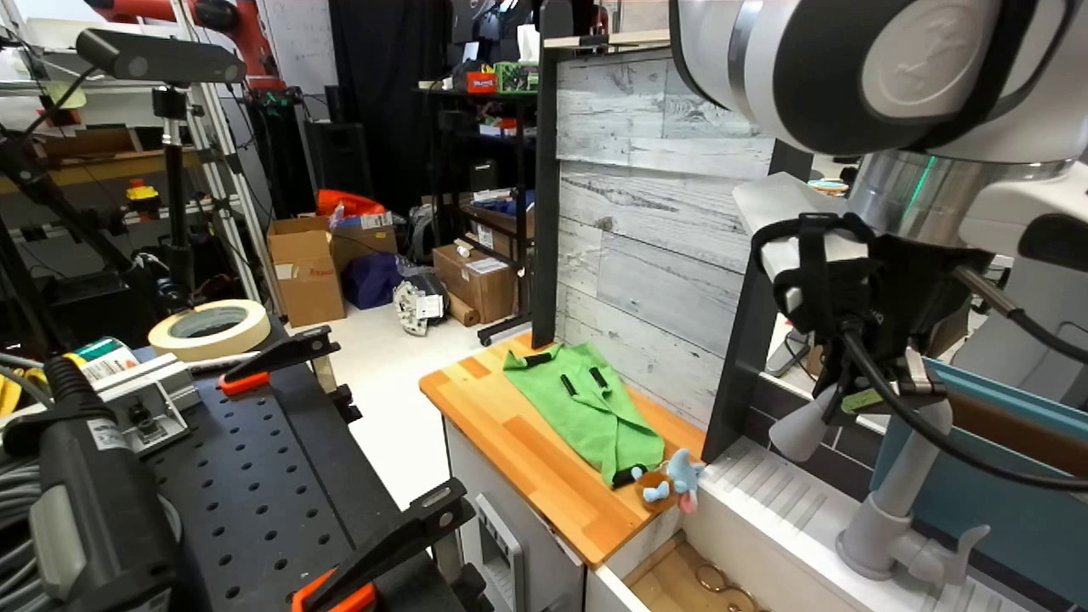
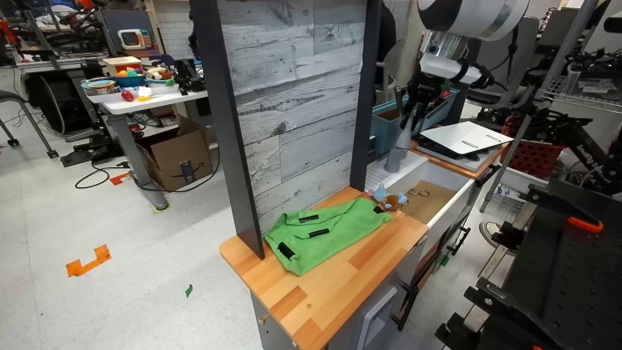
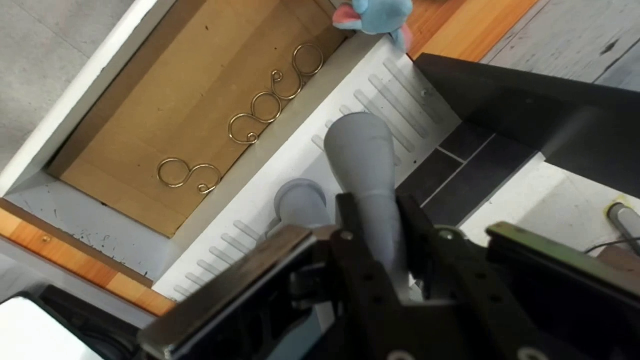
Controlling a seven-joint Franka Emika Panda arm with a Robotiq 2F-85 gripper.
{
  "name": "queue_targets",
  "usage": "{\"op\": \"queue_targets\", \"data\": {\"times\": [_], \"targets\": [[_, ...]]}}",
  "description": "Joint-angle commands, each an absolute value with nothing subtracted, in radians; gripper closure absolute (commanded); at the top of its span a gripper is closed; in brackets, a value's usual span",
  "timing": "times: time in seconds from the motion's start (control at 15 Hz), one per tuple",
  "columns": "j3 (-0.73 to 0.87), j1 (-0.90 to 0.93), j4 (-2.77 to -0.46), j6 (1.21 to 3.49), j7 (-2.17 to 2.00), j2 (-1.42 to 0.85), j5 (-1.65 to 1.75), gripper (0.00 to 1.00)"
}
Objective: Turn the faucet to the left
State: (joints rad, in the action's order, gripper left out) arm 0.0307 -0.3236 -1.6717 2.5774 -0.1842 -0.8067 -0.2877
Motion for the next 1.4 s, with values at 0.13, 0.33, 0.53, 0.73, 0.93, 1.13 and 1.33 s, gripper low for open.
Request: {"op": "queue_targets", "data": {"times": [0.13,0.33,0.53,0.73,0.93,1.13,1.33], "targets": [[0.055,-0.263,-1.658,2.745,-0.285,-0.825,-0.338,0.94],[0.079,-0.235,-1.671,2.780,-0.336,-0.821,-0.330,0.94],[0.101,-0.207,-1.687,2.817,-0.381,-0.815,-0.323,0.94],[0.120,-0.185,-1.704,2.858,-0.417,-0.812,-0.321,0.94],[0.132,-0.171,-1.722,2.904,-0.446,-0.812,-0.323,0.51],[0.131,-0.165,-1.751,3.036,-0.443,-0.809,-0.330,0.38],[0.114,-0.178,-1.801,3.204,-0.427,-0.804,-0.350,0.16]]}}
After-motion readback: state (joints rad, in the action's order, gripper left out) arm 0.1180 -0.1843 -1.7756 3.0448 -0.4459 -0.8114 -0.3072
